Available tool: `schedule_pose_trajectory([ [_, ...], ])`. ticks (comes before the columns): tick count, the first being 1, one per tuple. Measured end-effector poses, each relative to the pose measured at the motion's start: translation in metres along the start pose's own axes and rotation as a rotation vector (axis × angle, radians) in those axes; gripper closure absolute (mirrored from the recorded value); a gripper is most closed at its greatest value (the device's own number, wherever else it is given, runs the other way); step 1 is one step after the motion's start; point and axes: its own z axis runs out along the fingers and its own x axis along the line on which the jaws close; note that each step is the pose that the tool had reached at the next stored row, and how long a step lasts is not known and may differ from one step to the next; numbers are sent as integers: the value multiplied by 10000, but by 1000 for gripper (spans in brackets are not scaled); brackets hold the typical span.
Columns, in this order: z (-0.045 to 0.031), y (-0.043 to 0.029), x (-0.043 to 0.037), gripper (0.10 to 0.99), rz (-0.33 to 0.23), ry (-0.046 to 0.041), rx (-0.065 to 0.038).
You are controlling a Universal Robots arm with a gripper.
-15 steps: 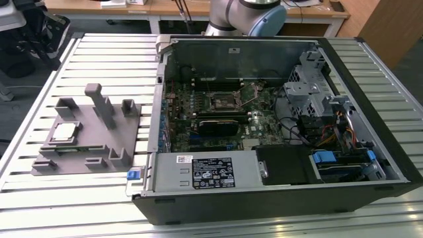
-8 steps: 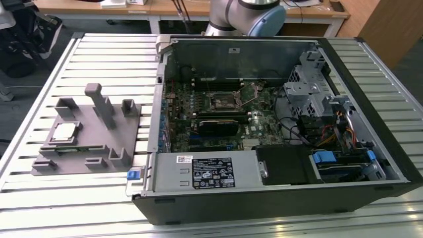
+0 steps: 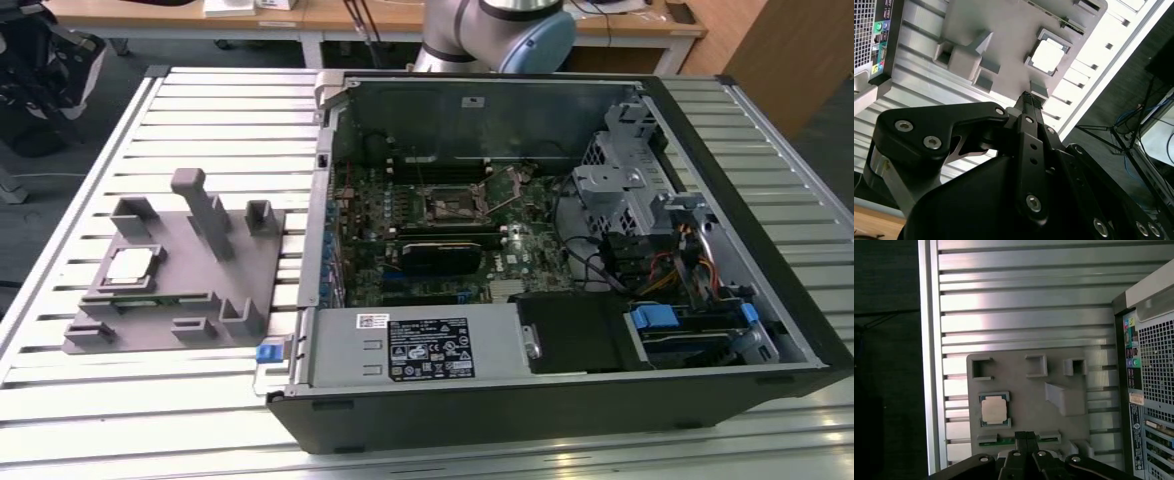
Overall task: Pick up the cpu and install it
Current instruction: 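Reach for the cpu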
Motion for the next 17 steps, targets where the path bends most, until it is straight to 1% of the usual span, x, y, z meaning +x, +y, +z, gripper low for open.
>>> schedule_pose_trajectory([
  [6, 4, -8, 101, 980, -1, 12, 1],
  [17, 19, -25, 339, 980, 1, 29, 2],
])
